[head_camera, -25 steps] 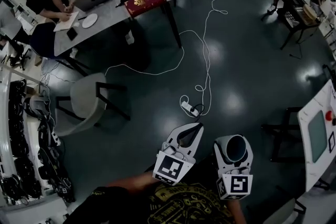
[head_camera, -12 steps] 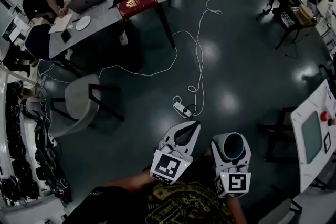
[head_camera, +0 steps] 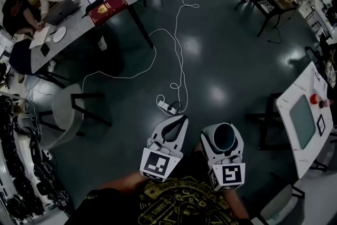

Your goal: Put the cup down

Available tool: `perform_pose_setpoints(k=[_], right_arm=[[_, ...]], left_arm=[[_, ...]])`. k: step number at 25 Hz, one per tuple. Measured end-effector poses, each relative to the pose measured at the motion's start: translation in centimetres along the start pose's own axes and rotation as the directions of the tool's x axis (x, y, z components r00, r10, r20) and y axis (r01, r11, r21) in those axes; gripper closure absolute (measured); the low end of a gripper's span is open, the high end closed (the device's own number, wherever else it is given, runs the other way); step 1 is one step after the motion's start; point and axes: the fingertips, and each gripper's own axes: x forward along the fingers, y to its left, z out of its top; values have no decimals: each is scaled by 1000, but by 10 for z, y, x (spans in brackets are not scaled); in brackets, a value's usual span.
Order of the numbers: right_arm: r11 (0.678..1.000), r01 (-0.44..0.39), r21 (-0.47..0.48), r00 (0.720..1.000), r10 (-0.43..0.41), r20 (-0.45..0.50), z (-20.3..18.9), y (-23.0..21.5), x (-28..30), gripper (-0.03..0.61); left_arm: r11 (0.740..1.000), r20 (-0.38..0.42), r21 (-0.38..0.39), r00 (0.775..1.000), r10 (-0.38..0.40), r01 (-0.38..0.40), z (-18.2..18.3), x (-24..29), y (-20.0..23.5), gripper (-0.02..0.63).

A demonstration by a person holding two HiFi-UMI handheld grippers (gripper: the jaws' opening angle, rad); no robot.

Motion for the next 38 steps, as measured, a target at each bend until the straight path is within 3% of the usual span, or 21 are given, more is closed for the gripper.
perform_pose_setpoints(k=[4,15,19,38], right_arm=[[1000,5,6,1000,-5,14,4,-17,-1,195],[1000,12,12,999,-12,33,9,-64,-17,195],[1000,8,20,999,-8,41,7,-80,-27,195],[999,9,31,998,-11,69,-8,-161,-86,195]], left_arm=[[1000,37,17,999,-4,3,13,16,-9,603],[999,0,25,1000,-25,25,16,47,-47,603],[999,28,37,999,-28,27,26,56,-65,603],[998,20,54,1000,-10,9,23,88,-155,603]])
